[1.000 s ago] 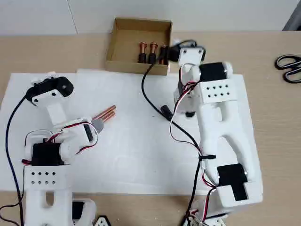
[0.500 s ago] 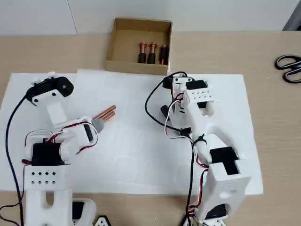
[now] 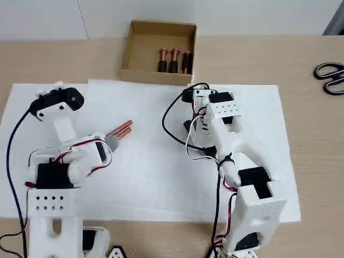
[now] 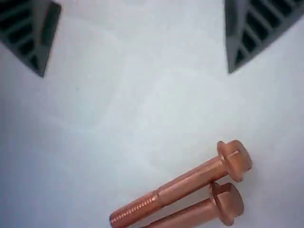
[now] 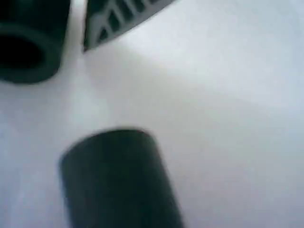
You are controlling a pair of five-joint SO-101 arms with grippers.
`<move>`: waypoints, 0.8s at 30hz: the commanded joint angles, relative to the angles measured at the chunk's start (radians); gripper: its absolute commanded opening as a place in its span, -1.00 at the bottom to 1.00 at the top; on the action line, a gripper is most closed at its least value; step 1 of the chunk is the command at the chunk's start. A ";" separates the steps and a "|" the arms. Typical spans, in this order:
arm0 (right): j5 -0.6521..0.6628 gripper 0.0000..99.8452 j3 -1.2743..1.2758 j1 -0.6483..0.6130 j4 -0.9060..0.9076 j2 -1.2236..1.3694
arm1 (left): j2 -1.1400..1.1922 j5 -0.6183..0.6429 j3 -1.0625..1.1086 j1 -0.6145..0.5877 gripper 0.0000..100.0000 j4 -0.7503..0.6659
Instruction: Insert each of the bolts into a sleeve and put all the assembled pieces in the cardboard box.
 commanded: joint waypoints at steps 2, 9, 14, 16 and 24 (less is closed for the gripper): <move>-0.006 -0.77 0.012 0.008 -0.007 0.021 | -0.023 0.003 -0.005 0.000 -0.54 0.006; -0.005 -0.98 0.008 0.013 0.005 0.013 | -0.023 0.003 -0.005 0.000 -0.54 0.006; 0.002 -0.99 -0.091 0.015 0.174 -0.036 | -0.018 0.005 -0.041 0.002 -0.54 0.066; 0.002 -0.99 -0.161 0.018 0.245 -0.071 | -0.014 0.002 -0.088 -0.005 -0.54 0.112; 0.135 -0.99 -0.255 0.028 0.263 -0.206 | -0.002 0.003 -0.231 0.002 -0.54 0.144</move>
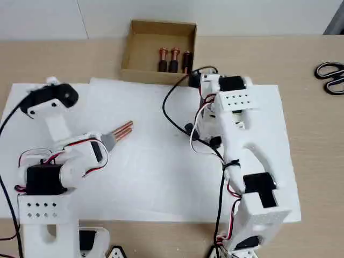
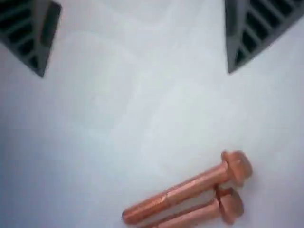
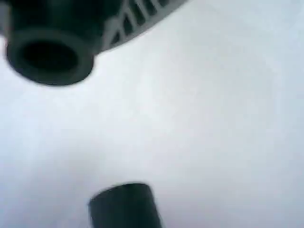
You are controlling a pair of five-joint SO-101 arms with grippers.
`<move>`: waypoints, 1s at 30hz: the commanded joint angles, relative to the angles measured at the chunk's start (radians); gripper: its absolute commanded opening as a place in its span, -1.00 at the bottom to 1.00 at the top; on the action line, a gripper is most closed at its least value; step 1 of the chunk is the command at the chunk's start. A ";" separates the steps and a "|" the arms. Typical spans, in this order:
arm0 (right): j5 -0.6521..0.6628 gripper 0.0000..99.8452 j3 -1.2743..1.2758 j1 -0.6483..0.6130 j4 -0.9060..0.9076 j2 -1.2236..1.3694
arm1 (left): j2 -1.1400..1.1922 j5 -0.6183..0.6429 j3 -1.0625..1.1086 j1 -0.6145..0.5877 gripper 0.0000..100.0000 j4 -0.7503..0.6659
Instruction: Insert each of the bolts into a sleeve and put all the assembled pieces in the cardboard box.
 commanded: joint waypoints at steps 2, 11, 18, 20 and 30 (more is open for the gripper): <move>0.123 -0.99 -0.046 0.008 0.016 -0.088 | 0.048 0.008 -0.079 0.002 -0.54 0.002; 0.123 -0.99 -0.043 0.002 0.018 -0.087 | 0.519 0.175 -0.274 0.002 -0.54 0.002; 0.123 -0.99 -0.043 0.002 0.019 -0.087 | 0.832 0.388 -0.486 0.032 -0.53 0.063; 0.123 -0.99 -0.043 0.002 0.019 -0.087 | 0.879 0.407 -0.504 0.052 -0.53 0.101; 0.123 -0.99 -0.043 0.002 0.036 -0.087 | 0.930 -0.588 -0.506 -0.044 -0.53 -0.114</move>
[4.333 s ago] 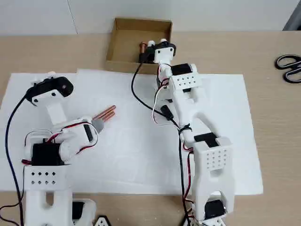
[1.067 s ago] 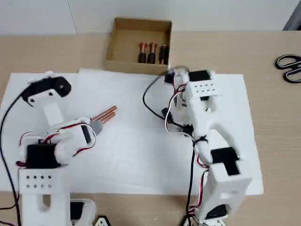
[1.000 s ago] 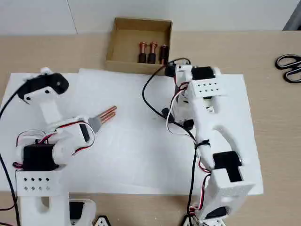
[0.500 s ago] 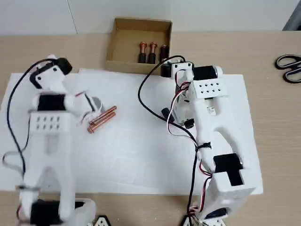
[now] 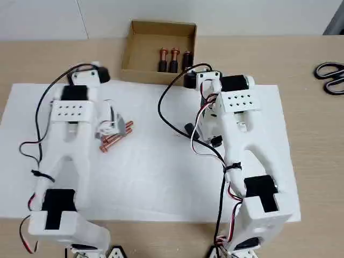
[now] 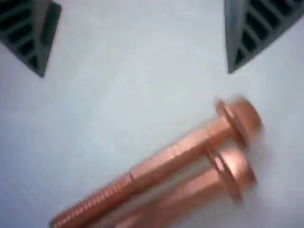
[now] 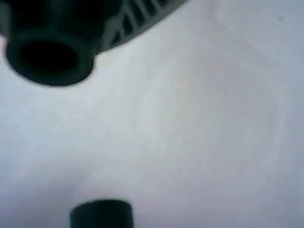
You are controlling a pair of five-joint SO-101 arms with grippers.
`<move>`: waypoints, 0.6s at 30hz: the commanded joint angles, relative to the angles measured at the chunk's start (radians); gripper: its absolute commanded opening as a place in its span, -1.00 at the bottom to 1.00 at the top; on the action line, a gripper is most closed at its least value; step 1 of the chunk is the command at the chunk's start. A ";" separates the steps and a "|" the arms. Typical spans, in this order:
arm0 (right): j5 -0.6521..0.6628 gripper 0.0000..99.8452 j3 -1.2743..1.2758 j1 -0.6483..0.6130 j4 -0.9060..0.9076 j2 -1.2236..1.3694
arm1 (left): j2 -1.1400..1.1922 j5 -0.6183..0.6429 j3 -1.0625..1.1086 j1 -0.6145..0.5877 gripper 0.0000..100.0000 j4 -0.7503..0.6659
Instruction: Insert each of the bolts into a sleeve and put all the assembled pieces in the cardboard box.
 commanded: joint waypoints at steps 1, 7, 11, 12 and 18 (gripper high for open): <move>0.011 -0.99 -0.043 0.005 0.016 -0.059 | -0.003 -0.342 -0.039 -0.044 -0.53 -0.127; 0.011 -0.99 -0.043 0.004 0.016 -0.062 | -0.003 -0.519 -0.038 -0.040 -0.53 -0.157; 0.011 -0.99 -0.043 0.004 0.016 -0.061 | -0.002 -0.704 -0.038 -0.018 -0.53 -0.152; 0.011 -0.99 -0.043 0.004 0.016 -0.061 | 0.003 -0.733 -0.038 -0.015 -0.53 -0.152; 0.011 -0.99 -0.043 0.004 0.016 -0.061 | 0.115 -0.809 -0.042 0.011 -0.53 -0.155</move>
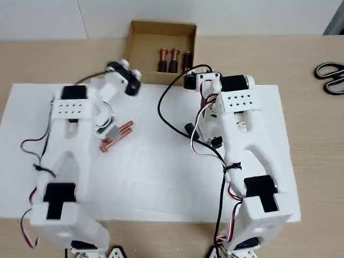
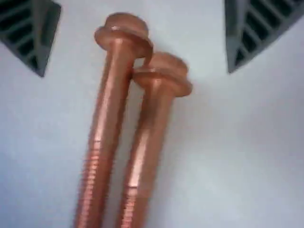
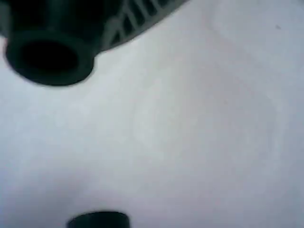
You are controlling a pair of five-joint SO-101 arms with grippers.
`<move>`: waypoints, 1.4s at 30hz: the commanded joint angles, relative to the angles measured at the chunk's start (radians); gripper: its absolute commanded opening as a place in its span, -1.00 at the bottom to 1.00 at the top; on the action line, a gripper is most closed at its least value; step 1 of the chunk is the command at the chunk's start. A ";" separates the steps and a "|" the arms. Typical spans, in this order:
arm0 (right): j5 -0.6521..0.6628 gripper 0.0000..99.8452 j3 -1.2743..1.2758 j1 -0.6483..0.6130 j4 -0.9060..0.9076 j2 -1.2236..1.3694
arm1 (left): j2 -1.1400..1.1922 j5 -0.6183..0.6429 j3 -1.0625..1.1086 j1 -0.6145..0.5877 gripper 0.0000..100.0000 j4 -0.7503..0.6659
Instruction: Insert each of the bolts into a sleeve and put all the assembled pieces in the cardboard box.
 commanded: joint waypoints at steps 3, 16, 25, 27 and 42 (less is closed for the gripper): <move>0.011 -0.99 -0.043 0.005 0.008 -0.061 | 0.084 -0.021 -0.044 0.009 -0.53 -0.043; 0.011 -0.99 -0.043 0.005 0.008 -0.059 | 0.213 -0.021 -0.042 0.009 -0.76 -0.103; 0.011 -0.99 -0.043 0.005 0.008 -0.059 | 0.204 -0.021 -0.044 0.077 -0.99 -0.054; 0.011 -0.99 -0.043 0.005 0.008 -0.059 | 0.203 -0.021 -0.054 0.100 -0.99 -0.029; 0.011 -0.99 -0.043 0.005 0.008 -0.061 | 0.204 -0.209 -0.295 0.124 -0.99 0.287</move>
